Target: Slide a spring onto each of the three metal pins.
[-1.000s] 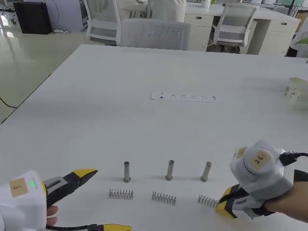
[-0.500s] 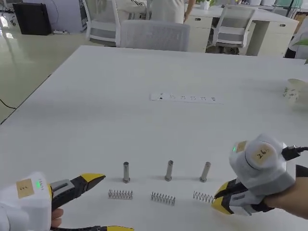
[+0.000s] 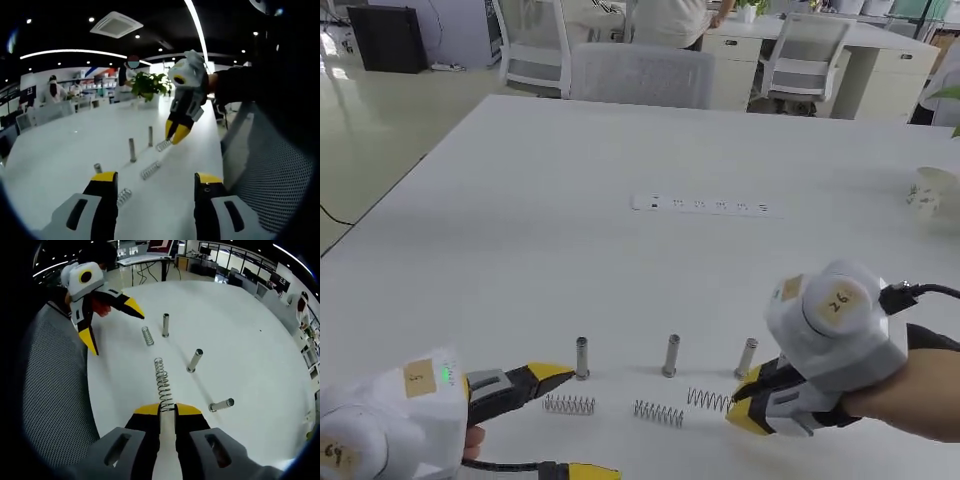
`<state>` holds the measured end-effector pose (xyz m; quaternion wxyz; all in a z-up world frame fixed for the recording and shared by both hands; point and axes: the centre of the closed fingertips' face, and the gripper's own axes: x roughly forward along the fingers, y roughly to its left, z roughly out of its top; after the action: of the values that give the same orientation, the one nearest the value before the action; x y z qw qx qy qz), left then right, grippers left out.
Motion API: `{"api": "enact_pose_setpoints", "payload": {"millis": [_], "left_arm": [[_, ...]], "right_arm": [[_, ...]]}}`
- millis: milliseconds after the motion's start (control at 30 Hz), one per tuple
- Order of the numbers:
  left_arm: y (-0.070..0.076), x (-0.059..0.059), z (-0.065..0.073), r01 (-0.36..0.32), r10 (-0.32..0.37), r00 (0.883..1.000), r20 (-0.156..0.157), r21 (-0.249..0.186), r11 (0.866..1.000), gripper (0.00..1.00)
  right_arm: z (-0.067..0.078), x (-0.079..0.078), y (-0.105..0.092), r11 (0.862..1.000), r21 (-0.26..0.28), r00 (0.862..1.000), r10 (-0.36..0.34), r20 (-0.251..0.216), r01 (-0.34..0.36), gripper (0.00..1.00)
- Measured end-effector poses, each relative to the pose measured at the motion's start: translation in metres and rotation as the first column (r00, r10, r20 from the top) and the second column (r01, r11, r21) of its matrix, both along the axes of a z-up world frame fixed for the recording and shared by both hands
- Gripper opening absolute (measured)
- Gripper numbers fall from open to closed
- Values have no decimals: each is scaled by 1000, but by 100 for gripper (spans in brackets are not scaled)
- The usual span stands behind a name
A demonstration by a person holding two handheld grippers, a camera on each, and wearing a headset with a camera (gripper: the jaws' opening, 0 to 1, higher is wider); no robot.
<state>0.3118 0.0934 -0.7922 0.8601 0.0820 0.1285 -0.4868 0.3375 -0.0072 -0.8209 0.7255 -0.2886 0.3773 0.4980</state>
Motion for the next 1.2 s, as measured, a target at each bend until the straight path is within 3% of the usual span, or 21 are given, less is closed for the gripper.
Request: {"api": "enact_pose_setpoints", "payload": {"millis": [467,767,1200], "left_arm": [[-19,3,0,72,-72,997,7,1,997,47],[-23,2,-1,105,-106,994,22,26,994,42],[-28,0,-2,148,-150,988,45,51,988,20]], "right_arm": [[7,-11,29,993,-15,993,114,12,-114,8],[12,-18,45,983,-23,983,182,17,-181,8],[13,-28,53,968,-33,969,248,13,-248,8]]}}
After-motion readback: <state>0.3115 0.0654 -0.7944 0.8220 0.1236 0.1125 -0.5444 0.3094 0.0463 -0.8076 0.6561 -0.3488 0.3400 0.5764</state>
